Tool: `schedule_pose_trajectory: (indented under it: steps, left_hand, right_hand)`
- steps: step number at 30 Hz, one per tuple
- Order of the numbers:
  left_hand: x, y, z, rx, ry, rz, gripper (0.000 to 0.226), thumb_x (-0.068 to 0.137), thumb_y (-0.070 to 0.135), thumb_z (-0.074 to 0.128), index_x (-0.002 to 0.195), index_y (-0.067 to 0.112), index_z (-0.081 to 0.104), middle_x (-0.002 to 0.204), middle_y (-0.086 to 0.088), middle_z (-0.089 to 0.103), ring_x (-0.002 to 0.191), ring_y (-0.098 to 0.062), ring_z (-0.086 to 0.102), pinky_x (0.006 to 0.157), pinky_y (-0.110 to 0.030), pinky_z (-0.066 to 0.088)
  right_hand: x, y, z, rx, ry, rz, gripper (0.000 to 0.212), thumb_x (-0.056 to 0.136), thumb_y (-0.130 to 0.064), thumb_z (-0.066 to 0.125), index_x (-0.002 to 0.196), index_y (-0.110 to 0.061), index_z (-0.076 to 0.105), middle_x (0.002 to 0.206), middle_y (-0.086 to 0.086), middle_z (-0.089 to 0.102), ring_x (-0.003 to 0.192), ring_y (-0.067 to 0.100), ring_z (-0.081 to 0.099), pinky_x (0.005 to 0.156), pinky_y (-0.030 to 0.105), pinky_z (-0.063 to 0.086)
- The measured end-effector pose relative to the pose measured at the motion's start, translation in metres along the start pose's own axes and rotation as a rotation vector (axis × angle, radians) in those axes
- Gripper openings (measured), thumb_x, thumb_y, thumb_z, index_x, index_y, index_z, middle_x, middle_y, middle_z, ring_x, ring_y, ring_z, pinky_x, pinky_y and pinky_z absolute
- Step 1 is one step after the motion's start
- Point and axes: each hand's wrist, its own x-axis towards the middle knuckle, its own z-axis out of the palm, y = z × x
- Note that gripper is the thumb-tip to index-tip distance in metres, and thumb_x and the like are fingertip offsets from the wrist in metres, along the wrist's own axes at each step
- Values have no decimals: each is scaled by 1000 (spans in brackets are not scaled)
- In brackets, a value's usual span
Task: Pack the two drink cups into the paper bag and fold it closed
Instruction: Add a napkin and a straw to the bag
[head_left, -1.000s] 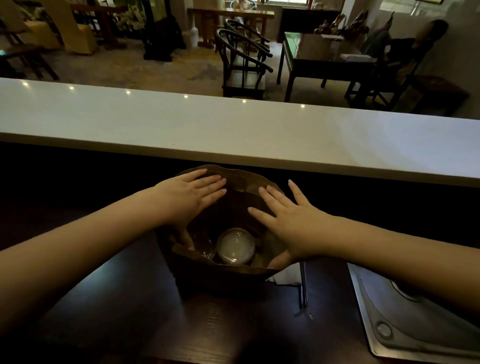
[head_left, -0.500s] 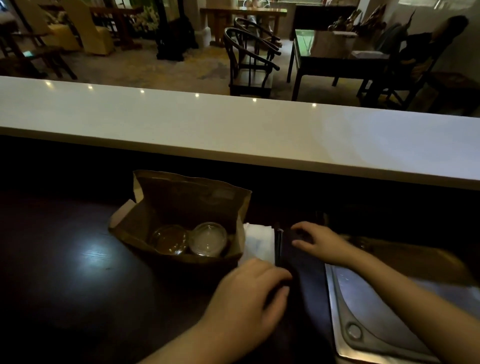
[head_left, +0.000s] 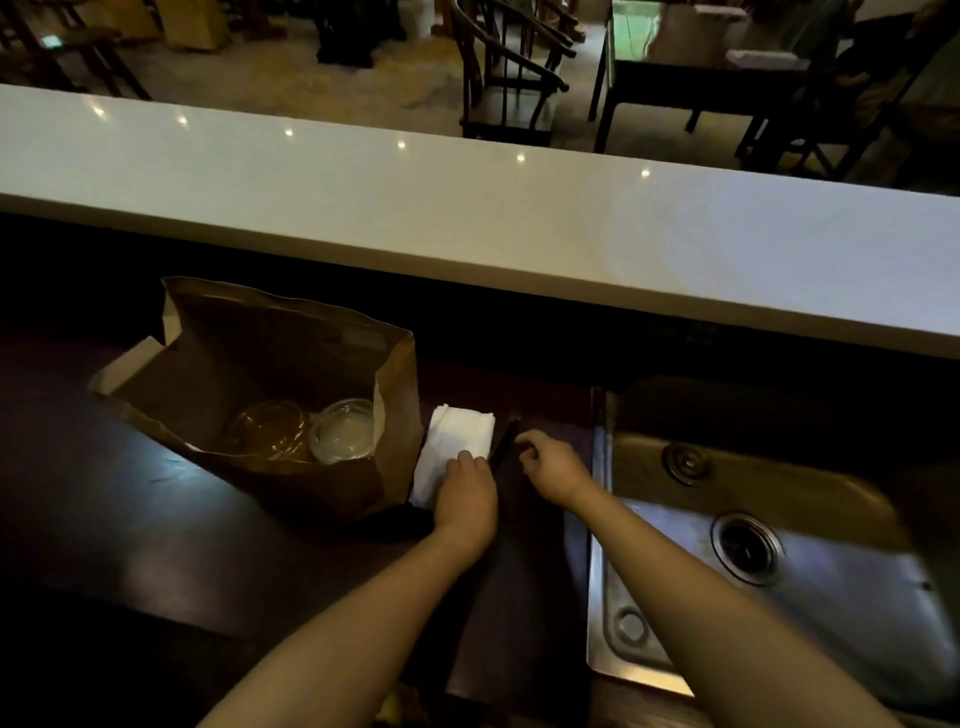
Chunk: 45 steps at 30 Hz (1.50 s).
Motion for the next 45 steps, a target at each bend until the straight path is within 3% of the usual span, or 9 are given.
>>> schedule_pose_trajectory:
  steps: [6,10,13,17,22,31,34,42,45]
  left_hand:
    - [13,-9,-10,-441,6,-209,24,91,9,40,110,2,52,115,-18,57,103,-35,56,82,-37,45]
    - [1,-10,-33,-917,41,-159,16,88,8,46,98,4,57,79,-4,57,70,-15,54,53,-15,39]
    - [-13,-6,-64,-1356,-11,-159,20,85,4,45,84,16,61,84,-6,63,84,-22,60,72,-29,48]
    - [-38,-1,-106,-1642,-31,-54,22,87,6,46,94,15,65,94,-5,67,91,-19,63,73,-28,52]
    - [-71,-8,-151,-1467,97,26,22,92,16,45,97,31,61,100,4,65,93,-12,62,68,-23,52]
    - [-110,-80,-223,-1153,648,106,21,94,16,42,95,31,56,73,3,64,50,1,50,47,-13,41]
    - [-105,-127,-240,-664,796,36,14,93,19,44,95,27,55,69,5,61,51,-3,52,44,-20,38]
    - [-59,-202,-254,-230,230,108,13,93,18,45,101,20,55,87,2,68,76,-15,64,74,-37,53]
    - [-49,-211,-253,-133,227,113,18,93,20,47,108,19,56,98,-6,67,88,-25,62,78,-40,49]
  right_hand:
    - [0,3,13,460,-53,133,39,91,-1,48,129,5,39,94,19,57,65,18,59,59,25,52]
    - [-2,-7,5,717,-143,212,49,94,-32,49,133,-3,40,111,16,58,90,24,61,68,28,53]
    - [-10,-21,-18,955,-261,236,57,84,-59,50,119,-14,60,108,8,67,102,23,62,79,35,52]
    - [-28,-48,-52,1348,-285,129,36,82,-38,61,108,-14,65,113,12,68,103,24,64,90,39,51]
    - [-59,-85,-90,1397,-197,-76,27,81,-11,61,107,-3,61,86,8,76,80,20,73,65,33,60]
    - [-94,-166,-118,1232,-65,-260,25,79,-14,69,103,-9,66,100,6,75,93,21,71,77,36,59]
    - [-102,-195,-116,1136,-28,-302,17,83,-15,65,99,-15,64,102,4,73,93,21,70,76,33,57]
    - [-112,-258,-85,584,144,-409,17,89,-16,48,84,-16,64,87,3,69,78,17,66,66,34,57]
    - [-100,-271,-61,205,137,-430,25,86,-11,43,62,-13,48,61,1,49,54,16,45,47,25,34]
